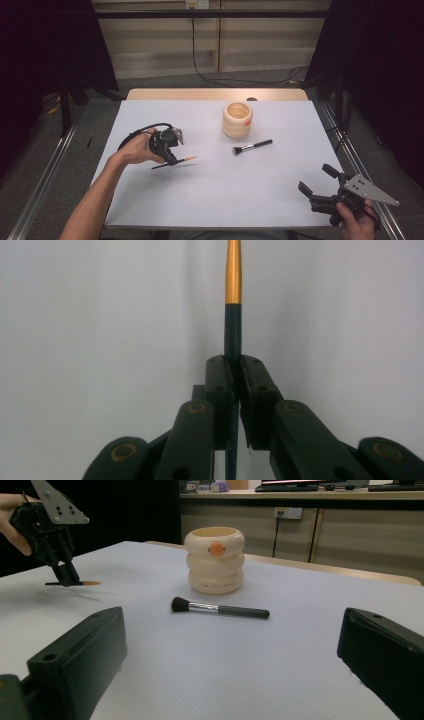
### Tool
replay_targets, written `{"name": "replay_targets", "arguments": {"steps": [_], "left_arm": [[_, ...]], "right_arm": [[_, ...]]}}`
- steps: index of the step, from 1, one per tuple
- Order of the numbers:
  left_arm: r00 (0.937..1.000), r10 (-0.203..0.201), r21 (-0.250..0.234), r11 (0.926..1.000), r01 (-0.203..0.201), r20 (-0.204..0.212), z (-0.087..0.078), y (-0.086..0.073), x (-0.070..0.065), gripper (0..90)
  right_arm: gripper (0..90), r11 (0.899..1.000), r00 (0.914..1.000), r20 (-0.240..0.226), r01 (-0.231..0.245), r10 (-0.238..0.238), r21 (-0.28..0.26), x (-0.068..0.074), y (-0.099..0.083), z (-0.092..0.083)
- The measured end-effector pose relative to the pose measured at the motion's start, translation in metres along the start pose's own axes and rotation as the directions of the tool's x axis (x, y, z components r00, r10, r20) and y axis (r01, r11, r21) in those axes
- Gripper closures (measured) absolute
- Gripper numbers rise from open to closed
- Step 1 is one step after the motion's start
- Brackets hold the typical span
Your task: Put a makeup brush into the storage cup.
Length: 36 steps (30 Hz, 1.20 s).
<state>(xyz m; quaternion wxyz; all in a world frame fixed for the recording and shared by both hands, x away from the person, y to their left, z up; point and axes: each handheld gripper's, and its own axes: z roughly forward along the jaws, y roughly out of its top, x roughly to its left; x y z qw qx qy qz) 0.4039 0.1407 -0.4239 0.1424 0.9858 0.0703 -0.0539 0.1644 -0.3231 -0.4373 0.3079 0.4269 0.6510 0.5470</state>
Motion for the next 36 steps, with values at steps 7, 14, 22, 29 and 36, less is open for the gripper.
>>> {"name": "replay_targets", "arguments": {"steps": [7,14,22,29,36], "left_arm": [[0.9975,-0.070,-0.084,0.9940,0.070,-0.006,-0.010,-0.003,-0.003,83.7],[0.9942,-0.107,-0.211,0.9716,0.107,0.013,-0.014,-0.007,-0.006,83.7],[0.9912,-0.131,-0.370,0.9220,0.114,-0.021,-0.022,-0.017,-0.011,83.7],[0.9835,-0.176,-0.510,0.8500,0.132,-0.040,-0.017,-0.034,-0.013,83.7],[0.9741,-0.213,-0.586,0.8001,0.129,-0.077,-0.025,-0.034,-0.019,83.6]], "right_arm": [[0.0,1.000,1.0000,-0.004,0.000,0.000,0.004,0.000,0.000,0.000],[0.0,1.000,1.0000,-0.003,-0.003,0.003,0.004,0.000,0.000,0.000],[0.0,1.000,1.0000,-0.003,0.001,-0.001,0.005,0.000,0.000,0.001],[0.0,1.000,1.0000,-0.005,0.004,-0.004,0.006,0.000,0.000,0.001],[0.0,1.000,1.0000,-0.005,0.003,-0.003,0.008,0.001,0.000,0.002]]}}
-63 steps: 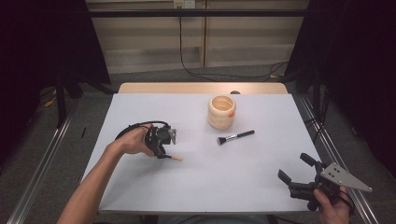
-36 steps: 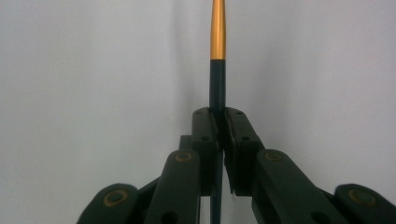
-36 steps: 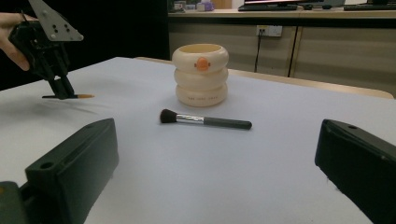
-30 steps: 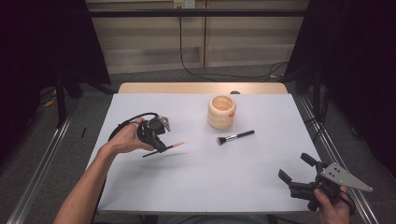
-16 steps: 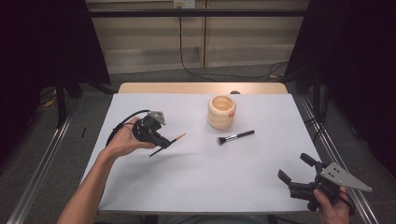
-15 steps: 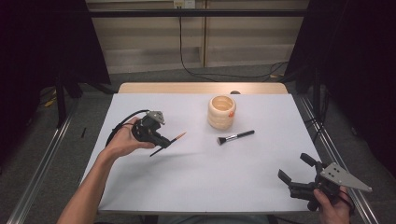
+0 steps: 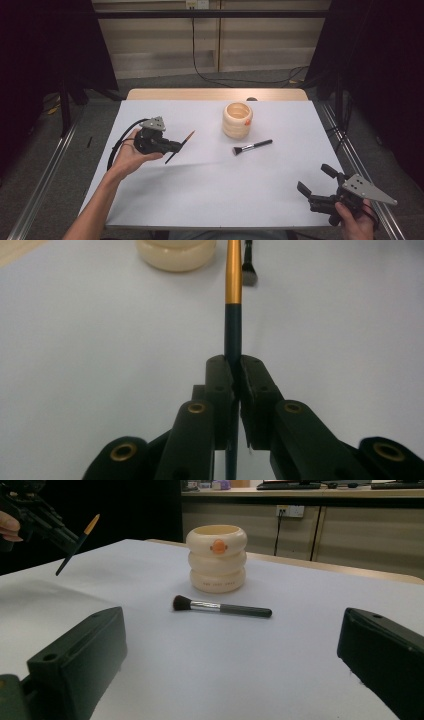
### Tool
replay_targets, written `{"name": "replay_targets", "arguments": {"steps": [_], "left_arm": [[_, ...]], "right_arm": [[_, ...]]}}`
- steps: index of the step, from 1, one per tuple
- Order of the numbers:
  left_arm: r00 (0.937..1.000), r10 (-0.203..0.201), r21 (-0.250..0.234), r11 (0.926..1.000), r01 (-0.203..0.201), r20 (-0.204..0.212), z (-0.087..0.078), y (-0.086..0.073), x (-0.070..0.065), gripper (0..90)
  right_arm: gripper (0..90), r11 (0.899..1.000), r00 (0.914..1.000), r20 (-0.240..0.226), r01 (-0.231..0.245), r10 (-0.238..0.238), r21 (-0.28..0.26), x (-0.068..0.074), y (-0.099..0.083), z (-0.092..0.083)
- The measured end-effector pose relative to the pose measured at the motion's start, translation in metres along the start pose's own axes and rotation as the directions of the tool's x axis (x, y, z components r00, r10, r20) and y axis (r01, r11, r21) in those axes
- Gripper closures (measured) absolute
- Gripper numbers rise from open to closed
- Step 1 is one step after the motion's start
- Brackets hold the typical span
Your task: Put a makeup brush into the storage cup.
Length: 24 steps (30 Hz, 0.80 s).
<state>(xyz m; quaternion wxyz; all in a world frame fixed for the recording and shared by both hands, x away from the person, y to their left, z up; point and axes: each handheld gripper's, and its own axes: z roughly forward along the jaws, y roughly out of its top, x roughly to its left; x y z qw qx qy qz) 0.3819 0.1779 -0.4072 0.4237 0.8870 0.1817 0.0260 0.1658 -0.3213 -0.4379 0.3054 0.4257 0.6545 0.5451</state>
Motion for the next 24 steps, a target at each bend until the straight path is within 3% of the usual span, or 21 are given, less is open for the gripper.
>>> {"name": "replay_targets", "arguments": {"steps": [6,8,13,18,24], "left_arm": [[0.9992,0.006,-0.046,0.9989,-0.008,-0.041,0.000,0.002,-0.005,83.6],[0.9983,-0.009,-0.096,0.9954,0.003,-0.058,-0.001,0.002,-0.007,83.6],[0.9950,-0.013,-0.169,0.9856,-0.004,-0.099,-0.006,0.004,-0.010,83.6],[0.9928,-0.037,-0.261,0.9653,0.006,-0.114,-0.010,0.003,-0.012,83.6],[0.9903,-0.058,-0.335,0.9420,0.013,-0.126,-0.011,-0.003,-0.013,83.6]], "right_arm": [[0.0,1.000,1.0000,-0.001,0.000,0.000,-0.001,0.000,0.000,0.000],[0.0,1.000,1.0000,0.000,0.000,0.000,-0.002,0.000,0.000,-0.001],[0.0,1.000,1.0000,0.000,0.001,-0.001,0.001,-0.001,0.000,0.000],[0.0,1.000,1.0000,-0.001,-0.001,0.001,-0.001,0.000,0.000,0.000],[0.0,1.000,1.0000,-0.001,-0.001,0.001,-0.001,0.000,0.000,0.000]]}}
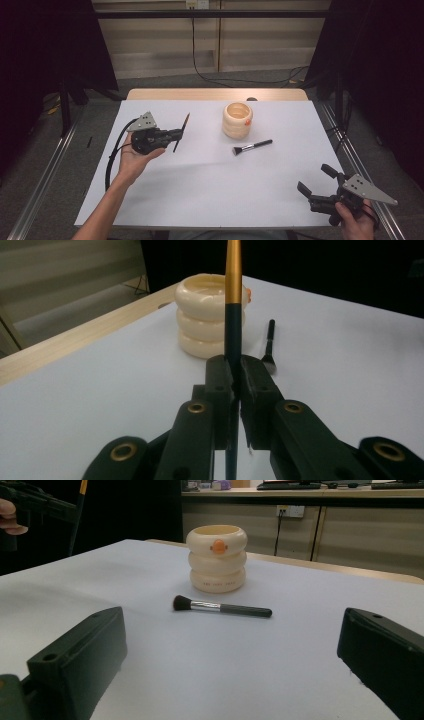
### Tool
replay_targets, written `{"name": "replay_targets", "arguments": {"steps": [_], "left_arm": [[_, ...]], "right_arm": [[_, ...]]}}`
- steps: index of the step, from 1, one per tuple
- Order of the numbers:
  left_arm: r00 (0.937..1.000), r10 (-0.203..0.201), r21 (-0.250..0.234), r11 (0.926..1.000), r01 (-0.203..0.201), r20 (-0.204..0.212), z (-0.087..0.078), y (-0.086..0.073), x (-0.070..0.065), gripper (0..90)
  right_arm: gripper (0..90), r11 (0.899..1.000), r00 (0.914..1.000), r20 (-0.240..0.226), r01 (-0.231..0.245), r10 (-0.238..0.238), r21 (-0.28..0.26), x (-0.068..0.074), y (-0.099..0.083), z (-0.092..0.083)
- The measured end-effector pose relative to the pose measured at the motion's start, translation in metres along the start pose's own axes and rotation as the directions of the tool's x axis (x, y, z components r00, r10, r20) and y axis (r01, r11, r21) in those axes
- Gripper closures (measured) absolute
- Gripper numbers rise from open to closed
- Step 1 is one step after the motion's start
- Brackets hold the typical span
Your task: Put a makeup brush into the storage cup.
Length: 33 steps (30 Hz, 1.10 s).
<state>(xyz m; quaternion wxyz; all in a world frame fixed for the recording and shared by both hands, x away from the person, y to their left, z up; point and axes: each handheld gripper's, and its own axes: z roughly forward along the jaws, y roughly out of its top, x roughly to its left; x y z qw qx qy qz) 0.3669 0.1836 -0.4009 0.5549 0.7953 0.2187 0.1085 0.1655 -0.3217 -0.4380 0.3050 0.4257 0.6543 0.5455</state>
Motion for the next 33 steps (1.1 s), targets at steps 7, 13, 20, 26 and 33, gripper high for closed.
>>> {"name": "replay_targets", "arguments": {"steps": [7,13,20,26,33], "left_arm": [[0.9999,-0.011,-0.083,0.9965,0.011,-0.007,-0.005,-0.005,0.000,83.6],[0.9998,-0.013,-0.105,0.9944,0.011,-0.013,-0.007,-0.007,-0.004,83.7],[0.9996,-0.017,-0.121,0.9924,0.019,0.023,-0.010,-0.008,-0.015,83.6],[0.9983,-0.032,-0.128,0.9911,0.037,0.048,-0.009,-0.007,-0.025,83.6],[0.9962,-0.024,-0.118,0.9924,0.034,0.084,-0.003,-0.005,-0.039,83.5]], "right_arm": [[0.0,1.000,1.0000,0.001,-0.001,0.001,0.000,0.000,0.000,0.000],[0.0,1.000,1.0000,0.002,-0.001,0.001,0.000,0.000,0.000,0.000],[0.0,1.000,1.0000,-0.003,-0.002,0.002,-0.003,0.000,0.000,0.000],[0.0,1.000,0.9998,-0.016,-0.010,0.010,-0.006,0.001,0.000,0.000],[0.0,1.000,0.9995,-0.029,-0.016,0.016,-0.005,0.002,0.000,0.000]]}}
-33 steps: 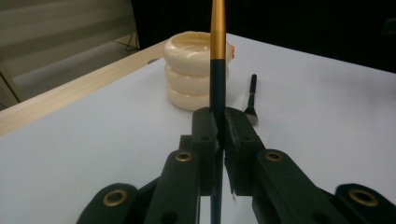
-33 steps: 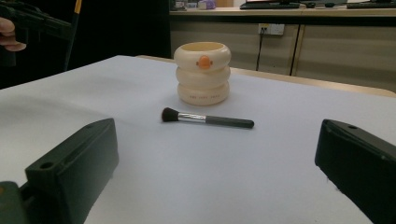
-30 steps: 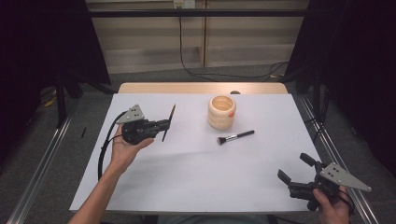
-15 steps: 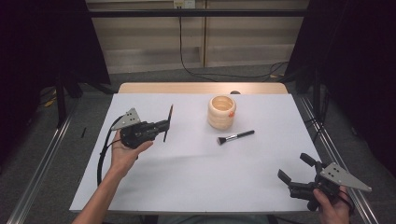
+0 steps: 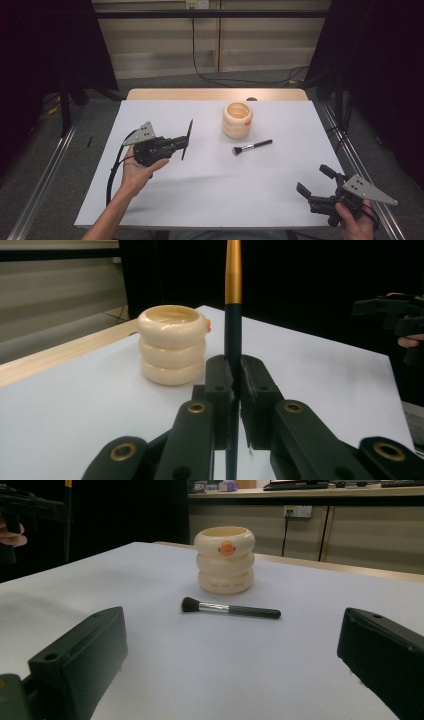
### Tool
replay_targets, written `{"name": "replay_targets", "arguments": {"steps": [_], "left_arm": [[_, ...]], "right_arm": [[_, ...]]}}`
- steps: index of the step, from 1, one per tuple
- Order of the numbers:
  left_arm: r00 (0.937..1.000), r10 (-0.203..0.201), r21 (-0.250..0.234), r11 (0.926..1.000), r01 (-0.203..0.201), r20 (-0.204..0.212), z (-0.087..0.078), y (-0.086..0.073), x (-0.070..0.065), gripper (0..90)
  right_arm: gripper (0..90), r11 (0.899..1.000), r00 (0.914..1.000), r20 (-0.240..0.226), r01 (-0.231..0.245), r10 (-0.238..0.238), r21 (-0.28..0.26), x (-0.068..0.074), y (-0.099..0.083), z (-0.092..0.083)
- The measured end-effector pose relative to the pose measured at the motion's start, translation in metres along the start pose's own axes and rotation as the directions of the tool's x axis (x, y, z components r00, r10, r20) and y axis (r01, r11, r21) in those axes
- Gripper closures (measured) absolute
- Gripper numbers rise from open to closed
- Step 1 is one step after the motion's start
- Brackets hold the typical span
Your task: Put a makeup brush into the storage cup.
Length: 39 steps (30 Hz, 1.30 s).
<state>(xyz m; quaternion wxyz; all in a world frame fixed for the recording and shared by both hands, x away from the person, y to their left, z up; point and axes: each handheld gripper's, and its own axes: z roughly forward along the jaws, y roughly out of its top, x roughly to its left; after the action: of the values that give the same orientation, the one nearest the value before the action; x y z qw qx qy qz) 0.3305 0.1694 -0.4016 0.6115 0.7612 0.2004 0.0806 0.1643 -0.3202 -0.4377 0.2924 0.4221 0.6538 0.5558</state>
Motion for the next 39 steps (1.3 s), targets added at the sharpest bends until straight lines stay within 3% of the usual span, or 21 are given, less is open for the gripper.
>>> {"name": "replay_targets", "arguments": {"steps": [15,19,23,32,36,39], "left_arm": [[0.9973,-0.002,-0.011,0.9999,0.003,0.074,0.014,0.007,-0.031,83.5],[0.9952,0.020,0.003,0.9998,-0.021,0.096,0.019,0.008,-0.038,83.5],[0.9943,0.009,0.009,0.9999,-0.010,0.106,0.023,0.006,-0.042,83.5],[0.9911,-0.010,0.004,0.9999,0.009,0.133,0.029,0.006,-0.053,83.6],[0.9920,0.000,0.011,0.9999,-0.002,0.126,0.031,0.007,-0.057,83.5],[0.9914,-0.001,0.014,0.9999,-0.001,0.131,0.034,0.007,-0.059,83.6]], "right_arm": [[0.0,1.000,0.9980,-0.061,-0.013,0.013,-0.010,0.008,0.003,0.003],[0.0,1.000,0.9963,-0.086,-0.010,0.009,-0.019,0.012,0.006,0.006],[0.0,1.000,0.9938,-0.111,-0.003,0.001,-0.016,0.018,0.011,0.012],[1.3,0.999,0.9822,-0.187,0.018,-0.023,-0.027,0.031,0.028,0.025],[0.3,0.999,0.9699,-0.241,0.029,-0.035,-0.030,0.039,0.036,0.035],[2.2,0.999,0.9653,-0.258,0.031,-0.041,-0.042,0.044,0.042,0.047]]}}
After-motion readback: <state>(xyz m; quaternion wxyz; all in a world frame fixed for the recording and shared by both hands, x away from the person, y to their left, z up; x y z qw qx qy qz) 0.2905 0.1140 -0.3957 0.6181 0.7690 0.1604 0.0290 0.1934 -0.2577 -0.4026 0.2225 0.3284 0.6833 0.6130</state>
